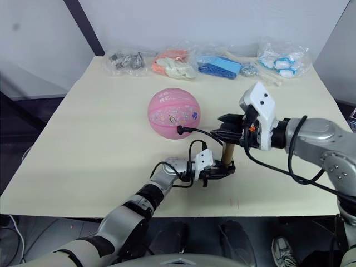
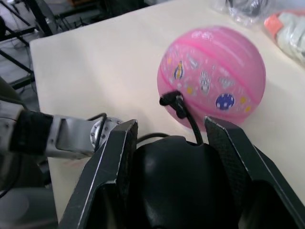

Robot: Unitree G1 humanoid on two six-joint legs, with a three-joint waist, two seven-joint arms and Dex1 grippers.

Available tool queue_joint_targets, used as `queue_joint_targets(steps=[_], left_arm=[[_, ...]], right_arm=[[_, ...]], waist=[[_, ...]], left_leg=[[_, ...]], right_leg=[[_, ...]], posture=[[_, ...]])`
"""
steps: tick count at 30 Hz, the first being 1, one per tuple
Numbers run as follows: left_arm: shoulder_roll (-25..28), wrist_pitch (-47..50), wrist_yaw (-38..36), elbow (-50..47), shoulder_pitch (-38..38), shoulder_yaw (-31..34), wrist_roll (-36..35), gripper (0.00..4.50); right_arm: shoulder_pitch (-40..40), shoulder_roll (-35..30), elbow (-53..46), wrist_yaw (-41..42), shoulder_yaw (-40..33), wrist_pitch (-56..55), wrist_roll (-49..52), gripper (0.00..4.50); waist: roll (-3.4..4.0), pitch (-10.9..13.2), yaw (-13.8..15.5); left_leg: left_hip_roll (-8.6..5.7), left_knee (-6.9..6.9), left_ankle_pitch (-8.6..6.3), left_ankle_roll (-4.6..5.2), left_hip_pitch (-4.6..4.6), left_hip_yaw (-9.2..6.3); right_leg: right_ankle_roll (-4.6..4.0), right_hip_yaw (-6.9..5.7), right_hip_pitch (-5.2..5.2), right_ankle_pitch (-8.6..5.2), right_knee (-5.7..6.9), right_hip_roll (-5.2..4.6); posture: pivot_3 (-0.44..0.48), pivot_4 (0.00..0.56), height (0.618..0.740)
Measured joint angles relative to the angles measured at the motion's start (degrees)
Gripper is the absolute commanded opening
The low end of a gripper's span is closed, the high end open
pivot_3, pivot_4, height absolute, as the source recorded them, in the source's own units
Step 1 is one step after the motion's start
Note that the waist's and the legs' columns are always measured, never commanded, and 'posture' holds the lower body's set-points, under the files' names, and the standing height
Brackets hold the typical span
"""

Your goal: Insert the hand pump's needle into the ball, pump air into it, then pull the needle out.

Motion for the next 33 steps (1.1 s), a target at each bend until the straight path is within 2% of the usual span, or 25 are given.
queue_joint_targets(steps=[7,13,19,25,33], left_arm=[[0.31,0.07,0.3,-0.77,0.65,0.06,0.01,1.12],[0.29,0.1,0.32,-0.76,0.64,0.04,-0.02,1.12],[0.28,0.07,-0.26,-0.66,0.4,0.03,-0.05,1.12],[0.1,-0.17,-0.5,-0.61,0.29,-0.04,-0.06,1.12],[0.12,-0.39,-0.49,-0.48,0.22,-0.04,-0.07,1.12]], right_arm=[[8.67,3.06,1.57,3.23,8.03,-14.83,-14.96,1.74],[7.94,3.57,1.69,4.77,7.67,-14.86,-15.75,1.74],[1.58,-0.86,2.23,7.27,2.97,-3.15,-7.06,1.74],[-11.39,-6.17,3.37,8.0,-4.98,8.65,7.71,1.74],[-22.33,-10.14,8.84,7.42,-7.9,14.83,16.65,1.74]], waist=[[-0.03,-0.03,-0.17],[-0.07,-0.05,-0.15],[0.02,0.1,0.07],[0.16,0.25,0.22],[0.25,0.32,0.2]], left_leg=[[0.02,-0.02,0.0,-0.01,0.12,0.02],[0.02,-0.02,0.0,-0.01,0.12,-0.02],[-0.01,-0.03,0.0,-0.01,-0.04,-0.09],[-0.03,-0.06,0.0,0.0,-0.18,-0.1],[-0.04,-0.14,-0.01,0.02,-0.18,-0.03]], right_leg=[[0.02,0.02,0.08,-0.01,0.01,0.03],[0.01,0.0,0.1,0.0,0.0,0.04],[-0.01,-0.05,0.01,0.0,-0.05,-0.01],[-0.02,-0.06,-0.11,0.01,-0.11,-0.08],[-0.02,-0.03,-0.17,0.01,-0.11,-0.14]], posture=[[0.0,0.15,0.738],[0.0,0.15,0.738],[0.0,0.15,0.738],[0.0,0.15,0.738],[0.0,0.15,0.738]])
